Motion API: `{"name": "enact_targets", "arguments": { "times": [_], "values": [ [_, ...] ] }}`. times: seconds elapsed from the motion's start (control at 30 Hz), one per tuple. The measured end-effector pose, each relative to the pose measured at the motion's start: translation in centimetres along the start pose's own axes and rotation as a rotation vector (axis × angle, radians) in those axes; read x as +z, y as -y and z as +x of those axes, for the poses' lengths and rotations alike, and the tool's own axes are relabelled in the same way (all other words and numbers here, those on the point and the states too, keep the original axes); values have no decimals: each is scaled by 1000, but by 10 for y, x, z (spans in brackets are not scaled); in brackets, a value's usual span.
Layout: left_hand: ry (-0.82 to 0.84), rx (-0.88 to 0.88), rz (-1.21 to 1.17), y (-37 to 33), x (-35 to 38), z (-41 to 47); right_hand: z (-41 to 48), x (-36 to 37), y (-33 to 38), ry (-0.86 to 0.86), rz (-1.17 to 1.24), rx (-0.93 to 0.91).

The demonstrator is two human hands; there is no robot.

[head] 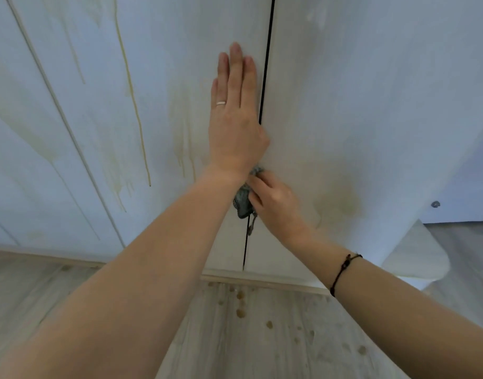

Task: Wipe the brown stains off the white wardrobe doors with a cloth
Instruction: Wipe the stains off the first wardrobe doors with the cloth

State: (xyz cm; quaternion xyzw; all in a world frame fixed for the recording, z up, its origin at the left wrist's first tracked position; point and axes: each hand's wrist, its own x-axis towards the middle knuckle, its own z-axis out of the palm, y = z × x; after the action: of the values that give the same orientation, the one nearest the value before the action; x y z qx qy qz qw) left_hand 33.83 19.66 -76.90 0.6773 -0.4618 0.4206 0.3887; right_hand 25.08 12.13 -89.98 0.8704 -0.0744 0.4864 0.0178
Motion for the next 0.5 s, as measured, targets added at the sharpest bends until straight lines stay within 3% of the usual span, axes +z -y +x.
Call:
{"name": "enact_targets", "arguments": {
  "times": [0.1, 0.2, 0.27, 0.37, 0.5],
  "values": [
    [-43, -16, 2, -3, 5, 1, -47, 18, -2, 230, -83, -129],
    [-84, -48, -27, -4, 8, 3, -105, 37, -2, 834, -145, -122],
    [-103, -63, -38, -3, 11, 4, -133, 54, -2, 1122, -162, -61],
    [-122, -65, -45, -5, 12, 5, -153, 72, 2, 1292, -179, -65],
    [-97, -34, -46, -2, 12, 0, -158, 80, -1, 1315, -170, -80]
  ]
}}
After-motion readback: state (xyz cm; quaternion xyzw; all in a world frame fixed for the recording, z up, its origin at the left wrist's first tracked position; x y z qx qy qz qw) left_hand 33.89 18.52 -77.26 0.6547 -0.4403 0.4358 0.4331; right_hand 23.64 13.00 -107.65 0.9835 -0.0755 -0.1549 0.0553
